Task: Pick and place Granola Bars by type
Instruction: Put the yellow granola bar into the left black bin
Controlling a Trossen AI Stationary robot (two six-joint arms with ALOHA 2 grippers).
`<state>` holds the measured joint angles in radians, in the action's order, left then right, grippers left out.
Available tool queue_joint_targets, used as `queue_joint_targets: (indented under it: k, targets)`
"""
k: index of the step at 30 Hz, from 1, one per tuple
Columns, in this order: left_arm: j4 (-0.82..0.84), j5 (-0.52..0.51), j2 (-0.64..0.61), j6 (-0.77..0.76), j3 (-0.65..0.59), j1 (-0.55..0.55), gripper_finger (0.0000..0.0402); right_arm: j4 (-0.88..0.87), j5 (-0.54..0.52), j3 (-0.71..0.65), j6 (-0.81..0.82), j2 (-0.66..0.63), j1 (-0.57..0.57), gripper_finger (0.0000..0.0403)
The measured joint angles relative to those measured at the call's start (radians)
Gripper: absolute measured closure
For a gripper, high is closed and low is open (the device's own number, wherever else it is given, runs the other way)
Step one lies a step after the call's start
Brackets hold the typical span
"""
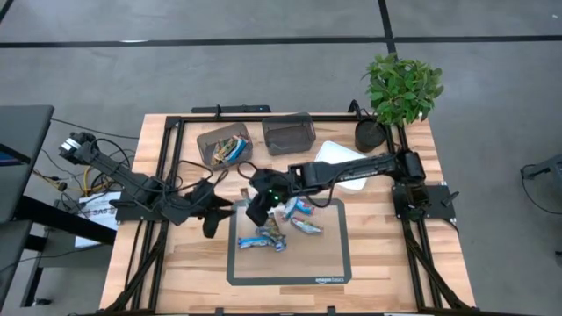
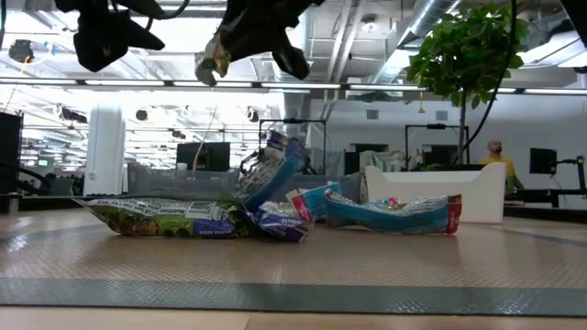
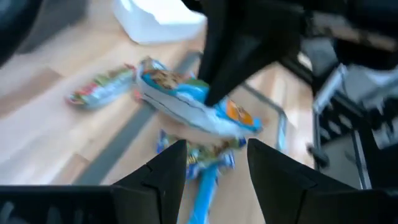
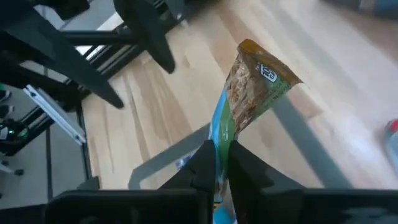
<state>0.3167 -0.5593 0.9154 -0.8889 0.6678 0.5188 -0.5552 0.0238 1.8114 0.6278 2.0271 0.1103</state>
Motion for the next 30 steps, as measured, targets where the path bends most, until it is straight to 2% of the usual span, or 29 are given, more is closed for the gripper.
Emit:
queue_joint_targets:
  k: [6, 12, 22, 26, 30]
  targets:
    - [0.001, -0.101, -0.021, -0.041, 0.0, -0.036, 0.0225, -0.022, -0.001, 0.059, -0.061, -0.001, -0.015, 0.0399]
    - [-0.006, -0.124, -0.044, -0.058, 0.001, -0.105, 0.0195, -0.019, 0.0, 0.068, -0.065, 0.0, -0.022, 0.0388]
    - [-0.145, 0.036, -0.044, 0.001, 0.001, -0.231, 0.0153, 0.034, 0.001, 0.068, -0.103, 0.0, -0.034, 0.0398]
    - [-0.154, 0.088, -0.044, 0.007, 0.001, -0.271, 0.0157, 0.031, 0.004, 0.075, -0.106, 0.0, -0.041, 0.0394]
    - [-0.151, 0.14, -0.044, 0.006, 0.001, -0.296, 0.0178, 0.035, 0.001, 0.096, -0.13, 0.0, -0.041, 0.0396]
